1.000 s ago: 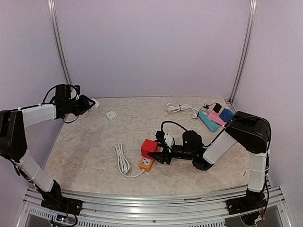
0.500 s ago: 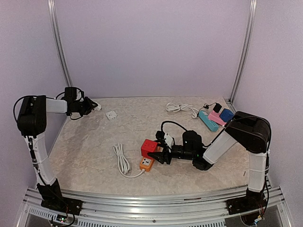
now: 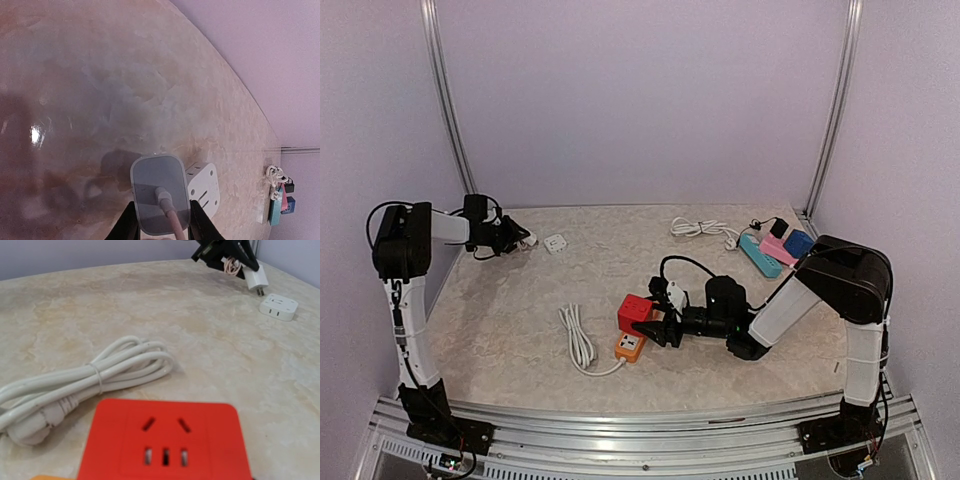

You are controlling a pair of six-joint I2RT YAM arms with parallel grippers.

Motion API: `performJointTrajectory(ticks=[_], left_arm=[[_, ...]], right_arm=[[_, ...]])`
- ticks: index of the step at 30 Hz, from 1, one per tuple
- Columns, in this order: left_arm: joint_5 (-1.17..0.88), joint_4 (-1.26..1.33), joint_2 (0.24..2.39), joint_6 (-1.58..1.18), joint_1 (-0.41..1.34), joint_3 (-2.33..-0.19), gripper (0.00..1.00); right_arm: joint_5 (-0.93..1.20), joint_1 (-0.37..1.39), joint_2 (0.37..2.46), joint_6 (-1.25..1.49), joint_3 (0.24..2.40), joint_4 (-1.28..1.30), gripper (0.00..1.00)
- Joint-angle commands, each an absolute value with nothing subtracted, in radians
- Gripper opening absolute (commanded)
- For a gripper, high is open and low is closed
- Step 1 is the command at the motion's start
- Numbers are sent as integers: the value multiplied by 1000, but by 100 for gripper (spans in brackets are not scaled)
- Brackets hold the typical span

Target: Pull the plug off the socket

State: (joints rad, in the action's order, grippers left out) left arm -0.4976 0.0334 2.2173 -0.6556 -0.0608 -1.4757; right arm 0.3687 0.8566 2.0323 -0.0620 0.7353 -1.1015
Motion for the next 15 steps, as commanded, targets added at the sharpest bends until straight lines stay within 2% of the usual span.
performJointTrajectory(ticks=[1, 7, 12, 15], left_arm=[[-482, -26, 2236, -660, -69, -1511, 36], [-405, -123, 2211, -644, -71, -1526, 61], [-328, -192, 2159, -635, -73, -1519, 72], [-271, -223, 2098, -630, -75, -1501, 87]], right_arm=[[350, 845, 2084, -62, 723, -940, 16], [350, 846, 2080, -60, 721, -942, 17], [348, 845, 2075, -58, 717, -944, 20], [347, 845, 2070, -55, 712, -948, 29]])
